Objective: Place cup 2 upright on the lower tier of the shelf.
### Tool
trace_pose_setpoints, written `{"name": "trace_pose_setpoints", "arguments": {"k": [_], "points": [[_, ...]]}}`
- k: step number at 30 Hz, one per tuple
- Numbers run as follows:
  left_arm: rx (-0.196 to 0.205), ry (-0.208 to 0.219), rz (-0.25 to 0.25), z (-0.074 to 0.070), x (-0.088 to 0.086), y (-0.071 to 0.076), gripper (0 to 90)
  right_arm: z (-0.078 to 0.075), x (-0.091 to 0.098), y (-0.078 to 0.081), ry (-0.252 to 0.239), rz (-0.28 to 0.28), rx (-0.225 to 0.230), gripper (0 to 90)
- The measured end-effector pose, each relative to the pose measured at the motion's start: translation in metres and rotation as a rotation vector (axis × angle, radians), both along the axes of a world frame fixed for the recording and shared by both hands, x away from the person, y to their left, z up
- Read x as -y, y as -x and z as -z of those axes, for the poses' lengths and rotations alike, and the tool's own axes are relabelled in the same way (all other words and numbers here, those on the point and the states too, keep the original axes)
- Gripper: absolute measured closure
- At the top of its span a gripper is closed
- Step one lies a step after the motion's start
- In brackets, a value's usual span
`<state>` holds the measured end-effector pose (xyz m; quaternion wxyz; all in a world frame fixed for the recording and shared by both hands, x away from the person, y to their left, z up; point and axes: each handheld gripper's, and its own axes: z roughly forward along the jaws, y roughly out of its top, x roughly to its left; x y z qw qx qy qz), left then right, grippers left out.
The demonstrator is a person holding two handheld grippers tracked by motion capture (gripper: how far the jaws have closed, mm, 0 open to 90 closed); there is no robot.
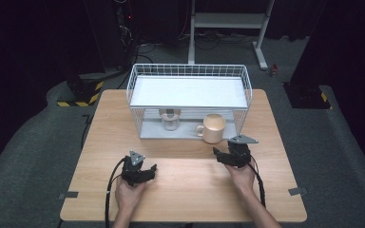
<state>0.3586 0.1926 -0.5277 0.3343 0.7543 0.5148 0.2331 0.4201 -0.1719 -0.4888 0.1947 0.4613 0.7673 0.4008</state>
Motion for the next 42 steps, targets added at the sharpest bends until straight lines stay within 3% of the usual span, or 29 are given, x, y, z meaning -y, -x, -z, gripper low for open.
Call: {"name": "trace_pose_setpoints", "arguments": {"k": [18,42], "points": [[-0.002,0.000,-0.001,0.000,0.000,0.000,26.6,0.008,-0.024,-0.029,0.061,0.060,-0.003,29.0],[-0.001,0.000,0.000,0.000,0.000,0.000,26.6,0.009,-0.027,-0.044,0.072,0.094,-0.003,32.4]]}}
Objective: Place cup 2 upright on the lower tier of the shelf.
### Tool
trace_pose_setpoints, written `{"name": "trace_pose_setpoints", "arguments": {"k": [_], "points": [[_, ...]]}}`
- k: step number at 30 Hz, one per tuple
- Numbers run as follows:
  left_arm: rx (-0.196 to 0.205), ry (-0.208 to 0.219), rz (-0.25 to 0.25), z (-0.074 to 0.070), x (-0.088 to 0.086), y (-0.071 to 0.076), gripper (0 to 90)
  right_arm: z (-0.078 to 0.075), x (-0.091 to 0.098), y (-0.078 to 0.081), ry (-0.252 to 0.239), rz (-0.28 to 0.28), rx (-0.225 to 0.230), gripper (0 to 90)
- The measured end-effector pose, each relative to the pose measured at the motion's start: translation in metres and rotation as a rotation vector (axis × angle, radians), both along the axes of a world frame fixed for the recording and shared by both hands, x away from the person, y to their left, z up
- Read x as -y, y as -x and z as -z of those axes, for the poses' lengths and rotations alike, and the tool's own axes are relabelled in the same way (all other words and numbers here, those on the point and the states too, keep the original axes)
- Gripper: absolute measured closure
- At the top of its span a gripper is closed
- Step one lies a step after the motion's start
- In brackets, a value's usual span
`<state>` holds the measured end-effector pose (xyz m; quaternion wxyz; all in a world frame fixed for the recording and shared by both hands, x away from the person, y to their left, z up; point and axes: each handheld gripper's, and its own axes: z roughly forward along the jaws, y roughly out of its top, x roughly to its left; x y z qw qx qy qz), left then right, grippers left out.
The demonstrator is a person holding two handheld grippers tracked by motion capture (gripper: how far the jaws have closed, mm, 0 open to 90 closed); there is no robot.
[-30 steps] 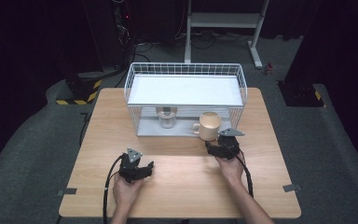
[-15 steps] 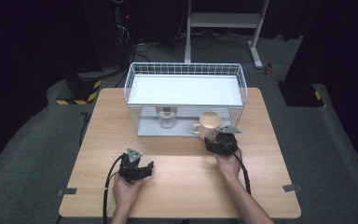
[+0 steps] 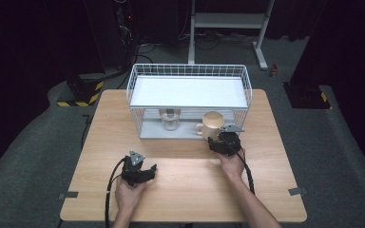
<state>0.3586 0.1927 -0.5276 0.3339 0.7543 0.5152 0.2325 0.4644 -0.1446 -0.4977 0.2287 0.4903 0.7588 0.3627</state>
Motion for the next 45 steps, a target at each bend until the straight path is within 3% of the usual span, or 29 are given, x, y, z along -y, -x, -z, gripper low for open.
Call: {"name": "trace_pose_setpoints", "arguments": {"k": [27,29,41,45], "points": [[0.000,0.000,0.001,0.000,0.000,0.000,26.6,-0.007,-0.007,-0.034,0.019,0.025,-0.017,41.4],[0.001,-0.001,0.001,0.000,0.000,0.000,26.6,-0.008,-0.008,-0.035,0.011,0.045,-0.025,42.5],[0.001,0.000,0.000,0.000,0.000,0.000,26.6,-0.003,-0.004,-0.039,0.021,0.020,-0.007,42.0],[0.000,0.000,0.000,0.000,0.000,0.000,26.6,-0.007,-0.005,-0.035,-0.008,0.020,-0.021,39.6]]}}
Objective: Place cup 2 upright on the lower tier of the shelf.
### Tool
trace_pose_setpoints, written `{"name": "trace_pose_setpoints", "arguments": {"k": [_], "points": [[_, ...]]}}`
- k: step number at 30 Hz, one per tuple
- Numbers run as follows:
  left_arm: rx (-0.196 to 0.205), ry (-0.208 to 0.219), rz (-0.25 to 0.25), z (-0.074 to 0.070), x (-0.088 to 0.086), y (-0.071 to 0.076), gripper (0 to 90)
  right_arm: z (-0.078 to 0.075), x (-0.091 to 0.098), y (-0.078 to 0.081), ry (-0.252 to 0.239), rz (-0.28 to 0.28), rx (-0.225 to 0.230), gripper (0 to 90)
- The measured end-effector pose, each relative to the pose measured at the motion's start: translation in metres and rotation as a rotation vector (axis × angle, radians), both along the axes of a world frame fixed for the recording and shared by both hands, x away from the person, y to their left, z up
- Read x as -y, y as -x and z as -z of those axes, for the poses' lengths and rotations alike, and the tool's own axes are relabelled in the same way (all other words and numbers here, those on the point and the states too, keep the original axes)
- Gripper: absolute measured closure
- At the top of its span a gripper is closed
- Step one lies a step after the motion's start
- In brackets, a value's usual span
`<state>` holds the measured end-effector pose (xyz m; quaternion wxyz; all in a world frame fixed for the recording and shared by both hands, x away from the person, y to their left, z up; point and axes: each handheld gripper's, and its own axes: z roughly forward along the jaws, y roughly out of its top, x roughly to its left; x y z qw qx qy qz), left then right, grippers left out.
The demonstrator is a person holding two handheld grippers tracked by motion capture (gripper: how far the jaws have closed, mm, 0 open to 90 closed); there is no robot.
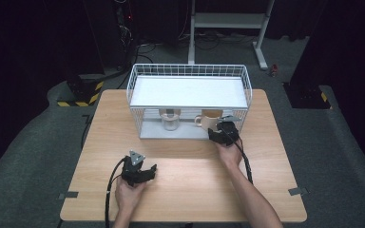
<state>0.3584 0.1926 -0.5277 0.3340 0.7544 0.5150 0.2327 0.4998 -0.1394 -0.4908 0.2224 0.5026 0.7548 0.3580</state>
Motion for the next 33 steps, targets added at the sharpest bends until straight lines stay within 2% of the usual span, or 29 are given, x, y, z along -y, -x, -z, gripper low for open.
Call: {"name": "trace_pose_setpoints", "arguments": {"k": [5,8,18,22,33], "points": [[0.001,0.000,0.000,0.000,0.000,0.000,26.6,-0.004,0.002,0.005,0.000,-0.034,0.020,38.1],[0.000,0.001,0.000,0.000,0.000,0.000,26.6,-0.004,0.004,0.009,-0.021,-0.032,0.014,37.6],[0.001,-0.003,0.000,0.000,0.000,0.000,26.6,-0.011,0.012,0.022,-0.048,-0.063,0.028,35.5],[0.001,-0.003,0.000,0.000,0.000,0.000,26.6,-0.016,0.015,0.028,-0.057,-0.078,0.048,34.9],[0.001,-0.003,0.000,0.000,0.000,0.000,26.6,-0.025,0.025,0.044,-0.083,-0.106,0.067,34.0]]}}
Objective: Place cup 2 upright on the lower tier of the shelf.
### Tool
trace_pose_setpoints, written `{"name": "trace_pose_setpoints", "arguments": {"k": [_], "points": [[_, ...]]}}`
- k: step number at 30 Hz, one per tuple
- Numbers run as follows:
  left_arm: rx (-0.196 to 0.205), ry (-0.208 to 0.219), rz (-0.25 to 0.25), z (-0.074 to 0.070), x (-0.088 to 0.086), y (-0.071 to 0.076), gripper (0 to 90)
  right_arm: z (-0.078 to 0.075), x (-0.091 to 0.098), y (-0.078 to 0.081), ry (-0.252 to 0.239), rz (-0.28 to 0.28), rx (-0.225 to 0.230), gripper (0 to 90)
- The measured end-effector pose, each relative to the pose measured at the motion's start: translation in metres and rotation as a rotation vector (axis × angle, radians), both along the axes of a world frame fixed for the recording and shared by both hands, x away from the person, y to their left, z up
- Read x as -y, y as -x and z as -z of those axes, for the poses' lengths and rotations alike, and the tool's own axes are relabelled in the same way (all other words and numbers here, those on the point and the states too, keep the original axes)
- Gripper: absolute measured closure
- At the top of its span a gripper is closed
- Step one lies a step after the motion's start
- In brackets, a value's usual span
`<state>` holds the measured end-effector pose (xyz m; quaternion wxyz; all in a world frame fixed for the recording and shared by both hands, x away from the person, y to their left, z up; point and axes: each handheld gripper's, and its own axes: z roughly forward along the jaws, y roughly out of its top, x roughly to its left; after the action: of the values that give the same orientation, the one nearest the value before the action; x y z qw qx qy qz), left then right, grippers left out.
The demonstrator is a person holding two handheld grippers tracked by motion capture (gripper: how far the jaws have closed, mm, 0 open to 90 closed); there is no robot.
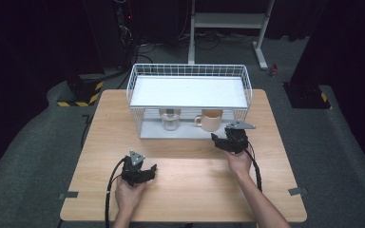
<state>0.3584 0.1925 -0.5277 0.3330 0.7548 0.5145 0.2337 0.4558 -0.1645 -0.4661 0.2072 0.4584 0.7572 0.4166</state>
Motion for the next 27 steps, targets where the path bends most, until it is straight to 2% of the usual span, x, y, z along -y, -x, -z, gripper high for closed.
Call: {"name": "trace_pose_setpoints", "arguments": {"k": [27], "points": [[0.001,-0.002,0.000,0.000,0.000,0.000,26.5,-0.010,0.029,0.034,-0.070,-0.027,0.029,33.4]]}}
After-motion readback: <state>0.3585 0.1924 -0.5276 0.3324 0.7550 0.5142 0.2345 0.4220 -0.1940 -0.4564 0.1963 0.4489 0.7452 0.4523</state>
